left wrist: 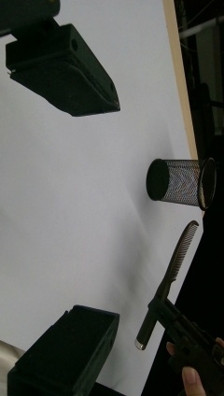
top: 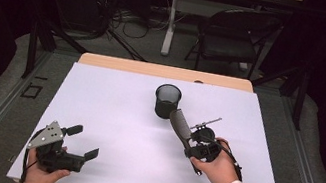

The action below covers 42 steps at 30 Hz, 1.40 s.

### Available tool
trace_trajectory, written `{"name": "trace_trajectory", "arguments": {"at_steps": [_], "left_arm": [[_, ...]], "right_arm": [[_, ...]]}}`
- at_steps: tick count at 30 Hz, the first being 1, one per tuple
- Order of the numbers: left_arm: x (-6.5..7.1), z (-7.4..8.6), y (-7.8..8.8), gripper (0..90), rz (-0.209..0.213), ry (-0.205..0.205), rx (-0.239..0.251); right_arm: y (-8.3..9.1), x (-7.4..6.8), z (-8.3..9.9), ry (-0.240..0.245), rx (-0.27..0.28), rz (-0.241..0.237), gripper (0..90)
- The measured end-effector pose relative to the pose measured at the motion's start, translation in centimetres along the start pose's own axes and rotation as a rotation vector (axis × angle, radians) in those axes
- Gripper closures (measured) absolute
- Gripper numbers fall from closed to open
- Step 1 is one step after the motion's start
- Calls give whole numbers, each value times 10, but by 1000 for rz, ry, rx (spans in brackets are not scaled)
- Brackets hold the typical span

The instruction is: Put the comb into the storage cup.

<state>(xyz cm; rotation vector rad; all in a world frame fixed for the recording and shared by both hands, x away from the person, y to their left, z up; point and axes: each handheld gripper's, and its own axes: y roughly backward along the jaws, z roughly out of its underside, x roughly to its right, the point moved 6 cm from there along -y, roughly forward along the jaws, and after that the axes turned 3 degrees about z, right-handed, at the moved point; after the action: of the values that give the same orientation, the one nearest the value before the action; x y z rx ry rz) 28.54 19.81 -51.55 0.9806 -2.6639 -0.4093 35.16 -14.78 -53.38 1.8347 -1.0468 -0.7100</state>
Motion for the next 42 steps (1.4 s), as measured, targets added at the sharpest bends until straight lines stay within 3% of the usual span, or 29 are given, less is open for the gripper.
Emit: {"name": "trace_trajectory", "arguments": {"at_steps": [3,8,28,42], "left_arm": [[0,0,0,22,1,-1,-1],[0,0,0,23,1,-1,-2],[-1,1,-1,27,-1,0,-1],[-1,1,-1,35,-3,0,-3]], "right_arm": [[3,1,-1,12,-3,7,729],[5,0,-5,20,41,3,729],[18,-10,-15,146,154,47,728],[22,-16,-20,204,224,63,729]]}}
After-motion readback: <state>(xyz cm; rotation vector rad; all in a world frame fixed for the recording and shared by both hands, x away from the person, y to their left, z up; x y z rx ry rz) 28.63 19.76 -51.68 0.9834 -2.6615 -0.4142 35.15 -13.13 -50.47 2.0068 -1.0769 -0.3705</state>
